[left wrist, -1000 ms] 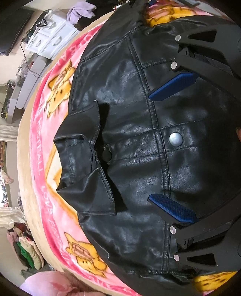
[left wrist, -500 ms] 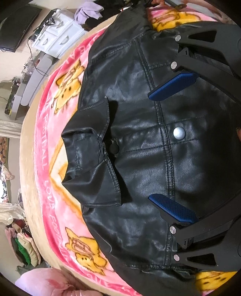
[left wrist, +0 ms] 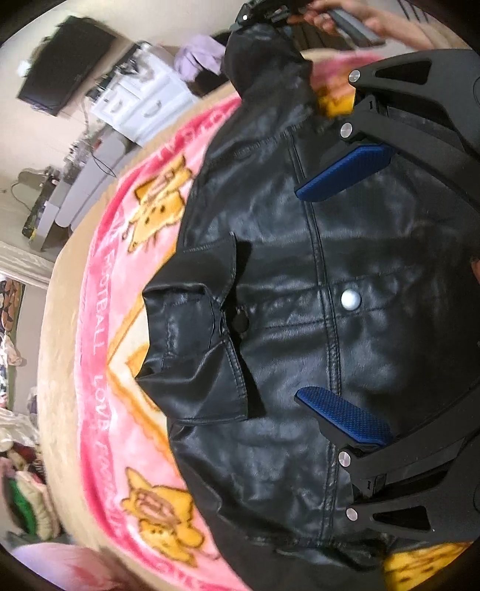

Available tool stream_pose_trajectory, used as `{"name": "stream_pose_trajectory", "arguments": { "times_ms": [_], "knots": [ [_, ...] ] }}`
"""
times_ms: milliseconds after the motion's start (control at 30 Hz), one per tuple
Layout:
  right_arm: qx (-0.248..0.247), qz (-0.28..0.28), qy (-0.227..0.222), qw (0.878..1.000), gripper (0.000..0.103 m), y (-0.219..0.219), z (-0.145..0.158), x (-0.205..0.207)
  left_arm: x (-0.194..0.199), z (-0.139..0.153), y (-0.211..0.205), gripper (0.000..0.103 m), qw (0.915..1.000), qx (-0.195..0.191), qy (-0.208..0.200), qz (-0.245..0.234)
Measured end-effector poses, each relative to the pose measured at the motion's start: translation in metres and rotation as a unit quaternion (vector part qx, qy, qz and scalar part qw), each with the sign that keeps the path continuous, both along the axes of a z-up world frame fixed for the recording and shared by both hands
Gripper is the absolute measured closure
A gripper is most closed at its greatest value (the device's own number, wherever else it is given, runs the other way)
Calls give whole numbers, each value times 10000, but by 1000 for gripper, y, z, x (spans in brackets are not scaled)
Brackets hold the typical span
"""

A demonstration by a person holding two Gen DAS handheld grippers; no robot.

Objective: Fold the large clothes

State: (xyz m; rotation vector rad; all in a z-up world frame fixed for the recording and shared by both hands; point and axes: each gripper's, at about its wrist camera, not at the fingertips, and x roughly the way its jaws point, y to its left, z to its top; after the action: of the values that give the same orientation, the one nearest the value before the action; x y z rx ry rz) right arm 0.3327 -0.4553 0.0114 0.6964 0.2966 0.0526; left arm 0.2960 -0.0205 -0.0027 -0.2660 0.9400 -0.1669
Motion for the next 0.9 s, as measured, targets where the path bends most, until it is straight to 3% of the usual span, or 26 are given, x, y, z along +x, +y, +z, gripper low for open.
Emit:
{"name": "stream_pose_trajectory", "arguments": {
  "times_ms": [200,467,633,900],
  "knots": [
    [-765,1033,-610,9898,95,79,44,-1,-3,16,15,9,9991,-412,-106,63],
    [-1472,2456,-1122,9515,95,188,68,-17,-20,52,46,9,9944,-936,-482,126],
    [-1825,3260,-1090,9211,95,264,60,-30,-33,69,73,9,9893,-1254,-697,248],
    [-2504,3854,-590,8862,95,342,13,-34,-50,60,126,9,9686,-2311,-651,644]
  ]
}}
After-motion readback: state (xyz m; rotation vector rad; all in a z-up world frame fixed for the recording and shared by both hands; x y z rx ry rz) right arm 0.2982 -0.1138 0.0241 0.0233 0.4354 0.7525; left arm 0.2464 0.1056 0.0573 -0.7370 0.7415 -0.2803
